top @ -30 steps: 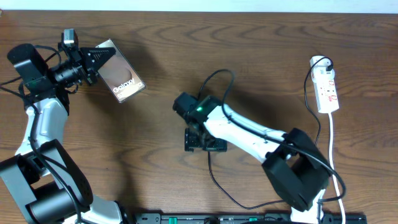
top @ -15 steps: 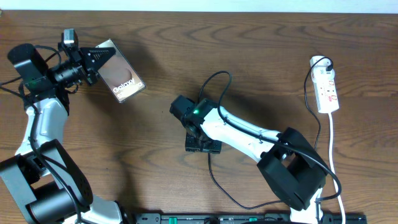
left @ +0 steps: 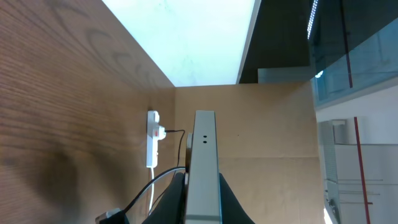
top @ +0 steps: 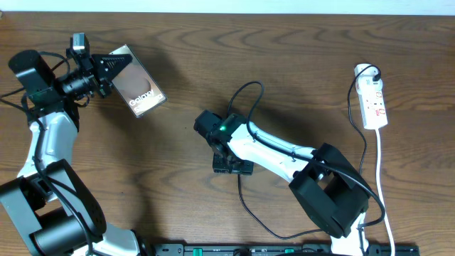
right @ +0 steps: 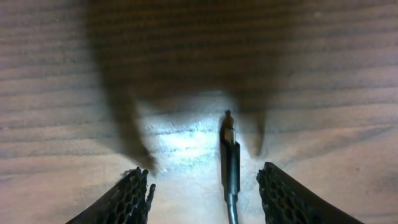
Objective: Plug charger to phone and switch on socket
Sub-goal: 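Close the right gripper on the black cable's plug end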
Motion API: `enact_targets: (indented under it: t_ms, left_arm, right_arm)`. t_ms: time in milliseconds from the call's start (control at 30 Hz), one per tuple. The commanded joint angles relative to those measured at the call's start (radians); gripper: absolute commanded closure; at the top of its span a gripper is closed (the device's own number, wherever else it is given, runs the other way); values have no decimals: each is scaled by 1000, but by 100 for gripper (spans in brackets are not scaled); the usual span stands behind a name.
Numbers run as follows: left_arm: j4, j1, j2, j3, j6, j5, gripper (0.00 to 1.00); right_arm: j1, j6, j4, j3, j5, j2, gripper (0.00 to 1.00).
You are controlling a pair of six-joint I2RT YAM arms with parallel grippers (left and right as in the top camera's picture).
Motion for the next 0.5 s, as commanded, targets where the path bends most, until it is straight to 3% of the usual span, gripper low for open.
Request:
enact_targets:
  t_ms: [0, 267, 333, 433, 467]
  left_arm:
    - [9, 1, -2, 5, 7, 31, 93]
    - [9, 1, -2, 5, 14, 31, 93]
    - [9, 1, -2, 5, 18, 31, 92]
    - [9, 1, -2, 5, 18, 30, 93]
    - [9, 1, -2, 5, 18, 31, 93]
  right_arm:
    - [3, 13, 18, -34, 27, 10, 45]
    - [3, 13, 24, -40, 25, 10, 62]
    - [3, 13, 24, -40, 20, 10, 71]
    - [3, 13, 24, -40, 20, 10, 97]
    - [2, 13, 24, -40, 16, 10, 99]
